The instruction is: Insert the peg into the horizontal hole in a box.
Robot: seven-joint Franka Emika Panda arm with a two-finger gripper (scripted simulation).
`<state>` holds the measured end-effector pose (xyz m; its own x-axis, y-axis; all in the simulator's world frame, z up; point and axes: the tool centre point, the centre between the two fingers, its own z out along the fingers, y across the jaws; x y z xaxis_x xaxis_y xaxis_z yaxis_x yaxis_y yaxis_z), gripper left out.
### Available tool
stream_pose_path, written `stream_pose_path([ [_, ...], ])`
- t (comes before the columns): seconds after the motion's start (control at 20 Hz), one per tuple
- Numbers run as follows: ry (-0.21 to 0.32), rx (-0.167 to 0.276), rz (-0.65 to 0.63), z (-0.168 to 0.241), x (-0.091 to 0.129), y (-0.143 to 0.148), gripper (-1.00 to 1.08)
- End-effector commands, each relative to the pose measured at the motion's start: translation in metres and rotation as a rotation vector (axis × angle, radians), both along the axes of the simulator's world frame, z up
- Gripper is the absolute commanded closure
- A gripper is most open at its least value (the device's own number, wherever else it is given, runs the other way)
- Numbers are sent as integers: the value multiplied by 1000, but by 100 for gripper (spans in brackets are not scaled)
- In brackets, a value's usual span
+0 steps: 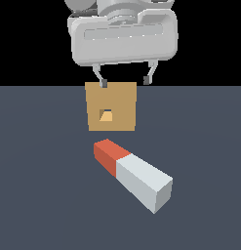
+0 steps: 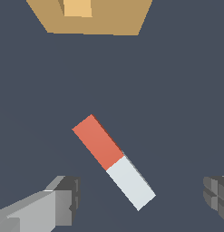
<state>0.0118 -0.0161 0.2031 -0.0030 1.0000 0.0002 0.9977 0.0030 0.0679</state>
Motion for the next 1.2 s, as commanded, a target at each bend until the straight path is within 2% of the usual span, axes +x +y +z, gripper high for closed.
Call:
stream_pose_path([
  [0.0,0,0,0,0,0,0,-92],
  [0.55,6,-2,66,-13,0,-9,-92],
  [1.15,28,-8,290,-57,5,-38,-92],
])
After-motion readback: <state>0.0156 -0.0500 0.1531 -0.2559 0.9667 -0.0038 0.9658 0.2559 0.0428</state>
